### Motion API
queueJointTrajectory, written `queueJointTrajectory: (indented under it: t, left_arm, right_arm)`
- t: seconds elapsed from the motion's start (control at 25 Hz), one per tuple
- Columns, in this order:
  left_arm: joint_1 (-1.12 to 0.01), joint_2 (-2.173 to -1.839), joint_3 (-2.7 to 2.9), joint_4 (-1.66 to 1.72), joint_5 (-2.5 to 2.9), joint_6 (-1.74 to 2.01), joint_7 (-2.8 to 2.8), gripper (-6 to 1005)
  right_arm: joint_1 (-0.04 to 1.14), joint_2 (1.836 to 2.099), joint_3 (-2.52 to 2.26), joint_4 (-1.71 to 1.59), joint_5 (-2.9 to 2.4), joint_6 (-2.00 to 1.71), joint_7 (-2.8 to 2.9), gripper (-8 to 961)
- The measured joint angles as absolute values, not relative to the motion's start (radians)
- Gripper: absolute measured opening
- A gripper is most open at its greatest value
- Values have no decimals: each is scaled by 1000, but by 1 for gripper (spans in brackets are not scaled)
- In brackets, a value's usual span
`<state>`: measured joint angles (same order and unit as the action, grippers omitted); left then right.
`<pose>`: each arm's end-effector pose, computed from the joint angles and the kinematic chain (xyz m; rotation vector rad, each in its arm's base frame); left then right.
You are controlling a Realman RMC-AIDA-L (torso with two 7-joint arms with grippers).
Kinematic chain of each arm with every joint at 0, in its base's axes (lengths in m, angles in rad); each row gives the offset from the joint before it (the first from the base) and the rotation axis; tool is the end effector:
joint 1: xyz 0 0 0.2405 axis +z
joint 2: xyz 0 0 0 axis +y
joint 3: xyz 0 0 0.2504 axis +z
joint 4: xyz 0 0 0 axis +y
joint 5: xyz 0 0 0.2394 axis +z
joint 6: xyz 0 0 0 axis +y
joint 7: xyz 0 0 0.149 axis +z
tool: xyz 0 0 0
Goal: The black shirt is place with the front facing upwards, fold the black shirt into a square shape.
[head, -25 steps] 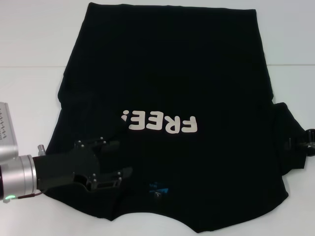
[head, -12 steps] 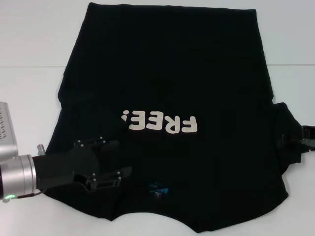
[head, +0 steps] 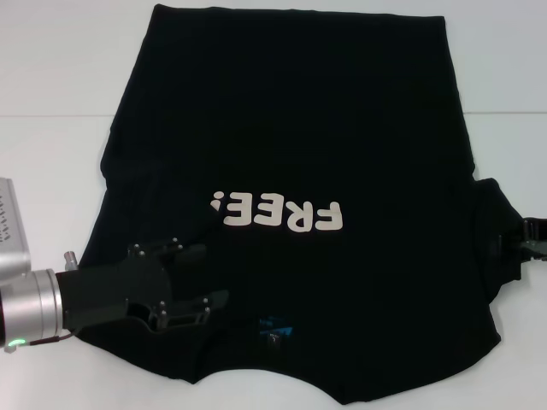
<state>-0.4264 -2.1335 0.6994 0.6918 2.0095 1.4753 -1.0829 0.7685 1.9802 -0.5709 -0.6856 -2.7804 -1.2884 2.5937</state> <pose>-0.3016 0.3300 -0.0185 -2.6702 -0.3491 -0.5580 0.3171 0.4215 0.0528 -1.9734 1.7682 -0.0405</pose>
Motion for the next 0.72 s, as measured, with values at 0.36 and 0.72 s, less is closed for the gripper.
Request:
queueJointTrajectory:
  t: [0.36,0.72]
  left_arm:
    - [-426,-2135,698,691,2009,1469,-1083,748]
    - [-425,-2135,698,688,2008,1469,-1083,748]
  right_arm:
    - [770,1980,-585,-686,-2783,-1284,2595,242]
    - [767,1980,-604,-699,-2779,-1287,2595,52]
